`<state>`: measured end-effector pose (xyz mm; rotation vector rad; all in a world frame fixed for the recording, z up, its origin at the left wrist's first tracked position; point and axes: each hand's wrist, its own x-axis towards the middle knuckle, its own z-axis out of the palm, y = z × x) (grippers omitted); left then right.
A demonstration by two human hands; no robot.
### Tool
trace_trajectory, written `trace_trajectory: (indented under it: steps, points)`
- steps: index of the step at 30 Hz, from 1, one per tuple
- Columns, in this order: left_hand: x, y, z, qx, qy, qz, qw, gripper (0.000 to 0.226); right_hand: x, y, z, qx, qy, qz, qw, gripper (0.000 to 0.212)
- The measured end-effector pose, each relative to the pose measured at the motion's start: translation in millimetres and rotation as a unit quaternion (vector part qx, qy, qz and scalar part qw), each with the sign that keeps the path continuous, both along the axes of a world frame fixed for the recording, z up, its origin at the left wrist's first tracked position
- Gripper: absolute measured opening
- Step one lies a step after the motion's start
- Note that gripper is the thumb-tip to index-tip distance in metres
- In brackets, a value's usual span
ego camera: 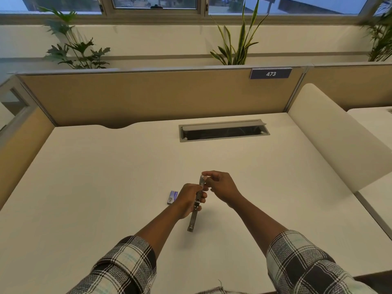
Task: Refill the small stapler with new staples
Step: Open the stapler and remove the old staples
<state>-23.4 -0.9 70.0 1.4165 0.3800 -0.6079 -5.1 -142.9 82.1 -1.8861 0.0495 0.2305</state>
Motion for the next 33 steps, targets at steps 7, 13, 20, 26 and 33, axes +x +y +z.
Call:
trace_trajectory:
  steps: [7,13,20,26,33]
  points:
    - [-1.4,-0.6,6.2,-0.035,0.010,-0.002,0.999,0.026,-1.3,1.9,1.2,-0.002,-0.004,0.001,1.000,0.025]
    - [-3.8,-1.5,8.1,-0.037,0.014,0.002,0.999,0.025,-2.5,3.9,2.4,-0.002,-0.005,0.004,1.000,0.024]
    - [-4.4,0.7,8.7,-0.026,0.027,0.011,0.999,0.028,-5.5,6.0,2.9,0.014,-0.002,0.005,1.000,0.023]
    - [-6.3,3.0,9.8,-0.053,0.025,0.003,0.998,0.031,-5.3,6.2,3.8,0.020,-0.002,0.005,1.000,0.023]
    - [-7.7,6.5,9.8,-0.053,0.009,0.003,0.999,0.034,-6.3,8.6,4.7,0.024,-0.005,0.015,1.000,0.025]
